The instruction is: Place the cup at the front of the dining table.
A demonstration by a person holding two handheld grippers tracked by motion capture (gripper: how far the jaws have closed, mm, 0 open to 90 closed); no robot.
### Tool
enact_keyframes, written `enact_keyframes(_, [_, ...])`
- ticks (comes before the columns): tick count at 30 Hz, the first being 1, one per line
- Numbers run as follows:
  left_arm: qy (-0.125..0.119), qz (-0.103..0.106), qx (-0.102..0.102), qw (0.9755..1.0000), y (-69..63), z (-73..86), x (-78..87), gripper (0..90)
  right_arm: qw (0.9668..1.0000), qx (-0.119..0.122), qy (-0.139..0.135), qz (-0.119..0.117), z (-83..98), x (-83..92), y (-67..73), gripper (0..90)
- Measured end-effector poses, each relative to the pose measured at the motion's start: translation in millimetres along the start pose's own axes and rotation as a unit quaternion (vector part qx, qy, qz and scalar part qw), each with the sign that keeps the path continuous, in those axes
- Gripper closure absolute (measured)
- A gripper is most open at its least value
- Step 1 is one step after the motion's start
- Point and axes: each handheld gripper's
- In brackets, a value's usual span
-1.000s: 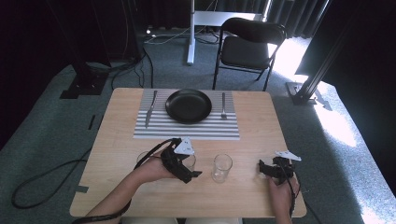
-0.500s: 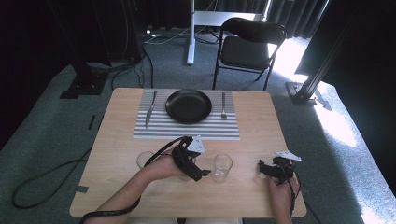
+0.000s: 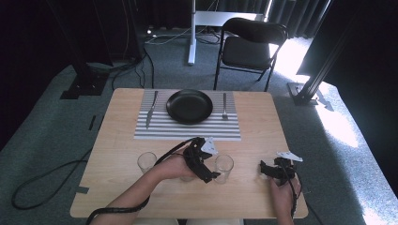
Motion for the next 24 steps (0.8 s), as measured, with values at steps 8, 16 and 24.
enact_keyframes(8, [0.015,0.002,-0.010,0.9998,-3.8,-11.6,-12.2,5.4,1.0000,0.000,0.000,0.000,0.0,0.0,0.0,12.1])
enact_keyframes(16, [0.030,0.008,-0.010,0.9995,-4.7,-18.4,-23.2,5.4,1.0000,0.000,0.000,0.000,0.0,0.0,0.0,12.1])
enact_keyframes(24, [0.068,0.000,-0.018,0.9975,-5.4,-26.9,-35.1,7.0,1.0000,0.000,0.000,0.000,0.0,0.0,0.0,12.1])
Point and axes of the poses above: each handheld gripper's, and its own axes: x roughly backward along the jaws, z roughly out of its underside, y roughly to its left, and after that the axes turned 1 degree about z, right-handed
